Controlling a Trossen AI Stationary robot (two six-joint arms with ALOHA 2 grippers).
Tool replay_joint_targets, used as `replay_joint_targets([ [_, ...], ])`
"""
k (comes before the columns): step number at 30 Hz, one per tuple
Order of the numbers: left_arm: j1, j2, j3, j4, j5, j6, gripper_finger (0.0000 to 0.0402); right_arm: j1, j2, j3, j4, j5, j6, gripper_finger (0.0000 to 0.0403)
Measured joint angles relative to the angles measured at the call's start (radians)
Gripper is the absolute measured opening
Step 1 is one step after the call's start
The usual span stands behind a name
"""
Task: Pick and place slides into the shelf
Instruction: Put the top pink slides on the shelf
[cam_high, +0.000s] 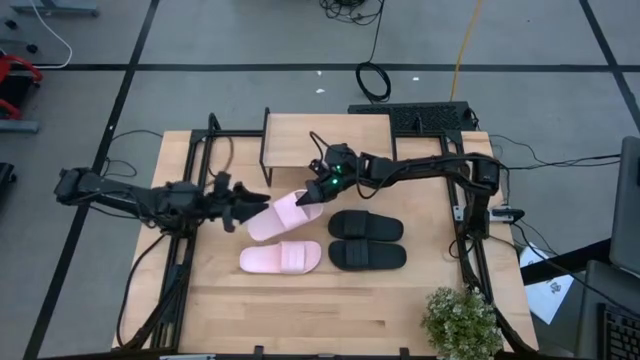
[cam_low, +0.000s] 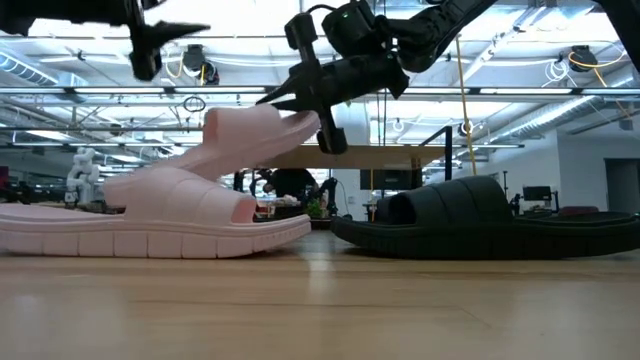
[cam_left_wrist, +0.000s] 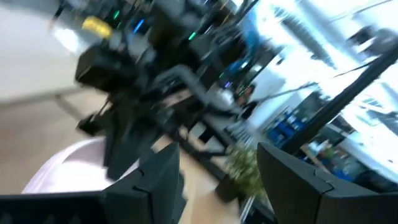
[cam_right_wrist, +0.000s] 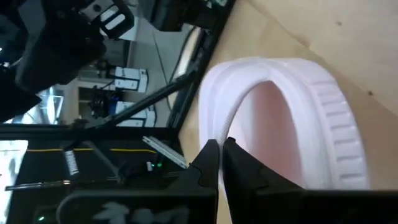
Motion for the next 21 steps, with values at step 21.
replay_joint_targets([
  [21, -0.003, -0.019, 0.032, 0.203, 0.087, 0.314, 0.0209, -0.031, -0.121, 0.0, 0.05, -0.335, 0.216, 0.0],
])
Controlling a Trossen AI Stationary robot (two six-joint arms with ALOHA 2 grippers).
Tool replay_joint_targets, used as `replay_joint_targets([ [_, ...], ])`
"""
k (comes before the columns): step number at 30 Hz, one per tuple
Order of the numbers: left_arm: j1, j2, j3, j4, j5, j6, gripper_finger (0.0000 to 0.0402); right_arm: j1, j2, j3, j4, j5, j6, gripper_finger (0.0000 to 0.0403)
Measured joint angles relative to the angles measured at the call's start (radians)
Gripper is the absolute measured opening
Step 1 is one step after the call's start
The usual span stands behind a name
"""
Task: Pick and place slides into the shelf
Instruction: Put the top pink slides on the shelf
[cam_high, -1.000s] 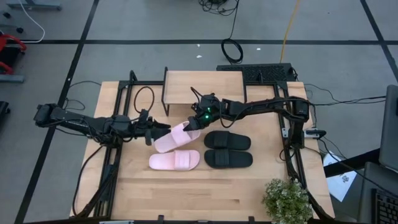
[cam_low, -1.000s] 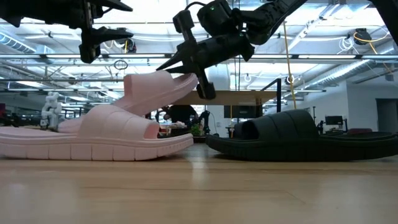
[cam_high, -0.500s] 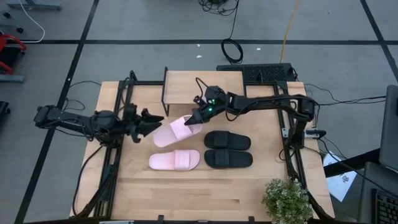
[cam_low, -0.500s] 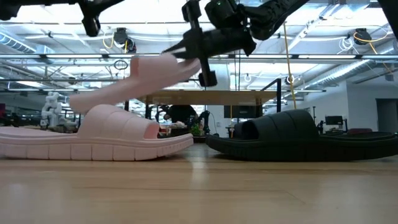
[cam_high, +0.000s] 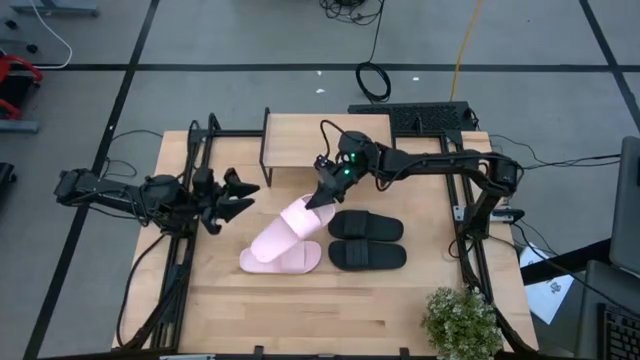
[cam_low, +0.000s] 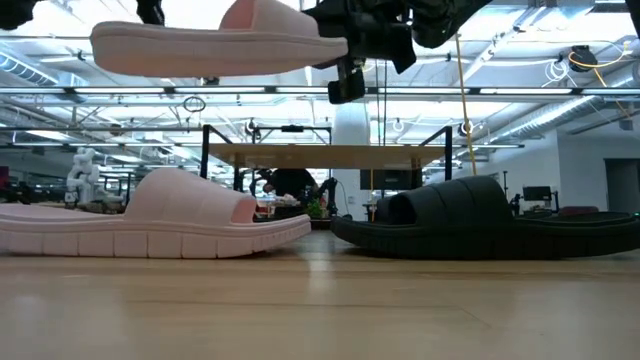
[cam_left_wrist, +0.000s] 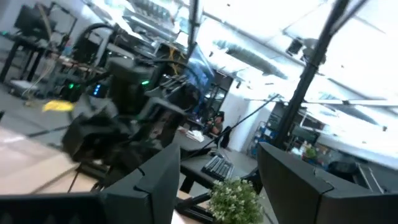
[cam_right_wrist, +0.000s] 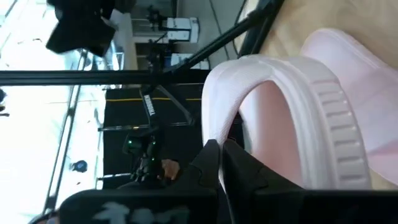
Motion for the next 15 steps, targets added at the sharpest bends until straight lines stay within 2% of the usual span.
replay_joint_targets([
  [4, -0.018, 0.086, 0.124, -0.116, 0.02, 0.112, 0.0209, -0.014, -0.002, 0.0, 0.073, 0.0, 0.04, 0.0],
  [10, -0.024, 0.221, 0.422, -0.644, -0.009, 0.222, 0.0209, -0.026, -0.001, 0.0, 0.13, -0.011, 0.085, 0.0],
  [15, -0.033, 0.29, 0.645, -0.944, -0.05, 0.281, 0.0209, -0.027, -0.001, 0.0, 0.13, -0.046, 0.084, 0.0],
])
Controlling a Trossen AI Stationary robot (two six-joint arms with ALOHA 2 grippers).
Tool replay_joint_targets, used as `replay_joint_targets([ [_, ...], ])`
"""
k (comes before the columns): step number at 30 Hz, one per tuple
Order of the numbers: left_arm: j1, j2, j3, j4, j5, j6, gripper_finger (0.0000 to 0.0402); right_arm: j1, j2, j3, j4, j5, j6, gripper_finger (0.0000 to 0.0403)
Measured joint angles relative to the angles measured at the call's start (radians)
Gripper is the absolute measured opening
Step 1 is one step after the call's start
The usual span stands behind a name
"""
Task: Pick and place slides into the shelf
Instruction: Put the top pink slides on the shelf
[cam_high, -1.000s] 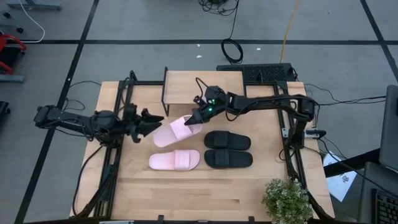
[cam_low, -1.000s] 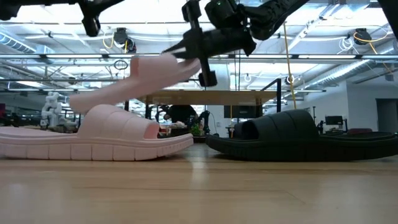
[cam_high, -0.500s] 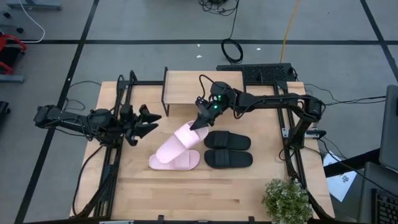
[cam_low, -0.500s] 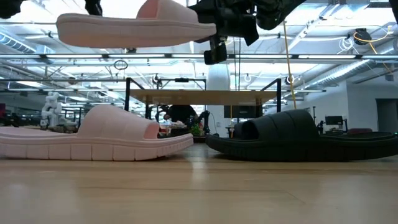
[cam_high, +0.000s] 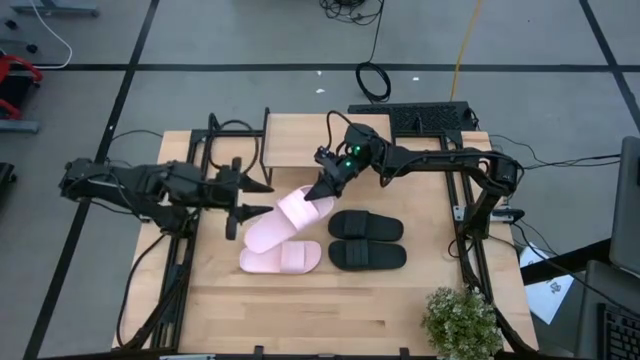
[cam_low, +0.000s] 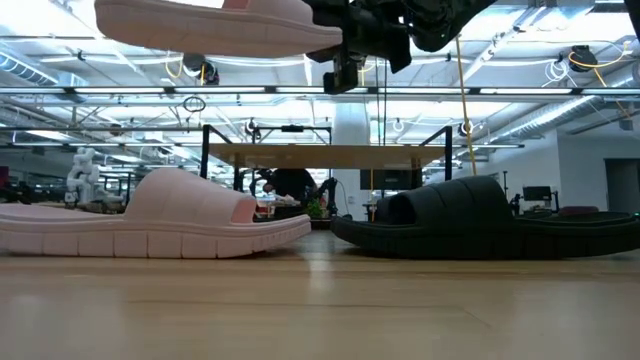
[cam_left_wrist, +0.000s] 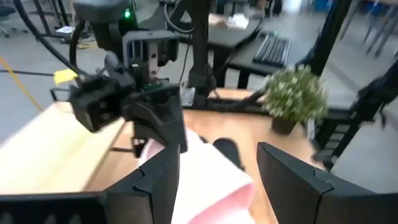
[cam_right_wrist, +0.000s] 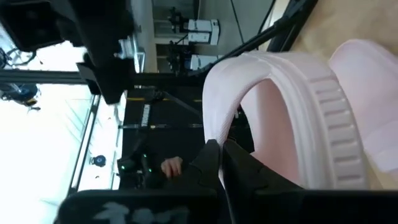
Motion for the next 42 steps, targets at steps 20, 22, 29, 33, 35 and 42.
replay_joint_targets([
  [20, -0.098, 0.302, 0.375, -0.462, -0.195, 0.277, 0.0209, -0.022, 0.001, 0.0, 0.139, -0.038, 0.116, 0.0],
  [22, -0.103, 0.312, 0.378, -0.49, -0.195, 0.276, 0.0209, -0.026, 0.0, 0.0, 0.142, -0.042, 0.118, 0.0],
  [29, -0.108, 0.33, 0.378, -0.502, -0.219, 0.297, 0.0209, -0.032, 0.001, 0.0, 0.142, -0.06, 0.133, 0.0],
  [33, -0.107, 0.33, 0.378, -0.498, -0.234, 0.331, 0.0209, -0.032, 0.001, 0.0, 0.148, -0.059, 0.139, 0.0],
  [35, -0.107, 0.33, 0.378, -0.476, -0.254, 0.354, 0.0209, -0.032, 0.0, 0.0, 0.15, -0.056, 0.142, 0.0],
  [42, -0.1, 0.353, 0.379, -0.466, -0.257, 0.397, 0.0209, -0.032, 0.0, 0.0, 0.159, -0.034, 0.15, 0.0],
])
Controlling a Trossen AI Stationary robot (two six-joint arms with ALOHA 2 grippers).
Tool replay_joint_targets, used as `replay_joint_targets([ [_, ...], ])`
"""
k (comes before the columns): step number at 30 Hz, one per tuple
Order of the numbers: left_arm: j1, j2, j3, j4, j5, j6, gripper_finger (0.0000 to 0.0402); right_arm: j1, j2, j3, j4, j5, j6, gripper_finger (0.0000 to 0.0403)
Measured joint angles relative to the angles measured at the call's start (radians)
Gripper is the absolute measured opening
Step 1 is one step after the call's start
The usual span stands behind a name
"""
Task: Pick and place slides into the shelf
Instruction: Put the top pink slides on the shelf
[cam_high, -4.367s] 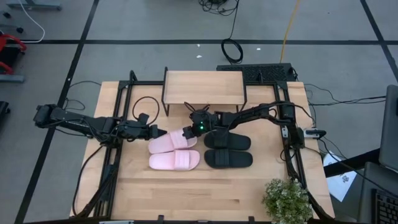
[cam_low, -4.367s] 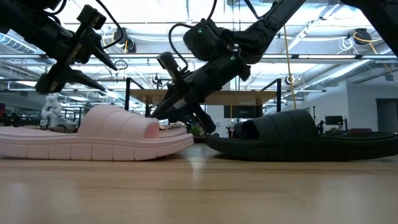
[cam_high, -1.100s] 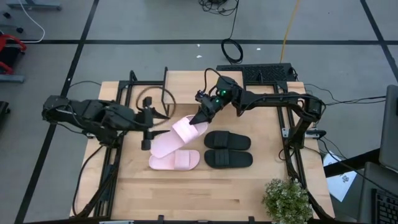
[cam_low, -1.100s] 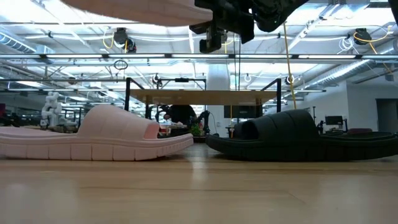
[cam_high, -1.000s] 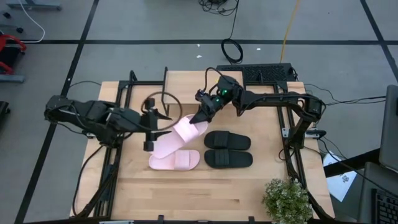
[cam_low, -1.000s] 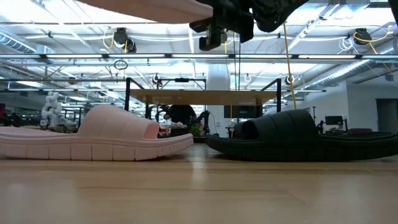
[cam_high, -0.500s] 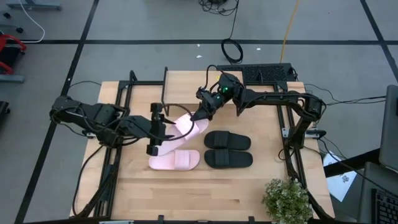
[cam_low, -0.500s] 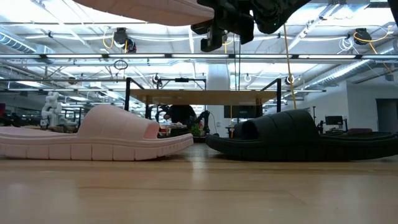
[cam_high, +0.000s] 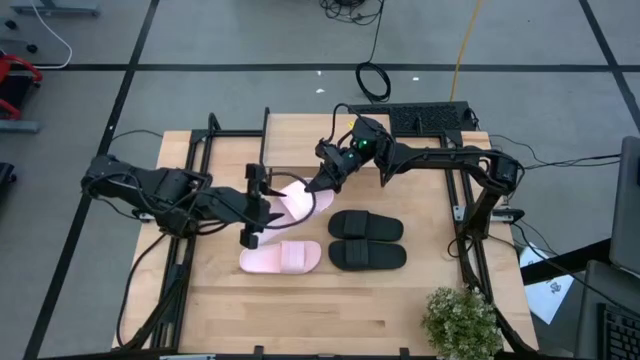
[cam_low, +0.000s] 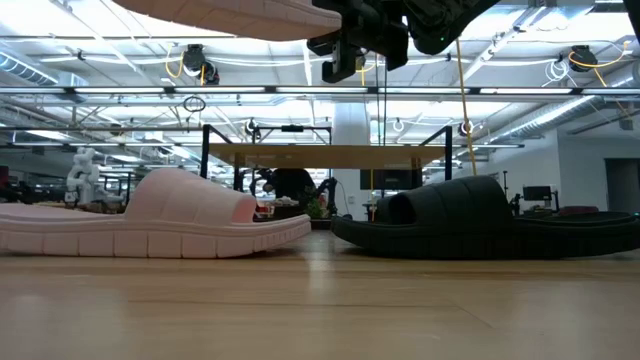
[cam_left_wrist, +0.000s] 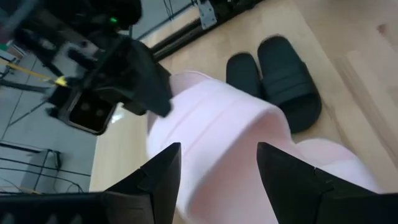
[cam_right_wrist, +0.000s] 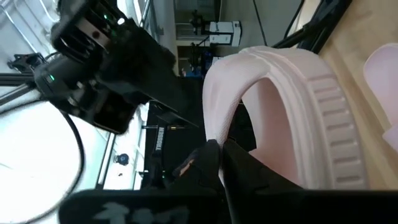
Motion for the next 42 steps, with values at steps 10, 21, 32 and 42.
replay_joint_targets([
  [10, 0.016, 0.042, 0.0, 0.011, -0.067, 0.08, 0.0209, 0.003, 0.0, 0.0, 0.006, 0.001, 0.029, 0.0],
  [21, 0.049, 0.099, -0.001, 0.032, -0.109, 0.161, 0.0196, 0.015, 0.0, 0.0, 0.013, 0.007, 0.042, 0.0],
  [32, 0.055, 0.086, 0.04, 0.025, -0.13, 0.114, 0.0011, 0.014, -0.001, 0.004, 0.026, 0.028, 0.03, 0.0],
  [42, 0.039, 0.08, 0.177, -0.27, -0.194, -0.149, 0.0002, -0.009, -0.001, 0.002, 0.153, 0.048, 0.033, 0.0019],
])
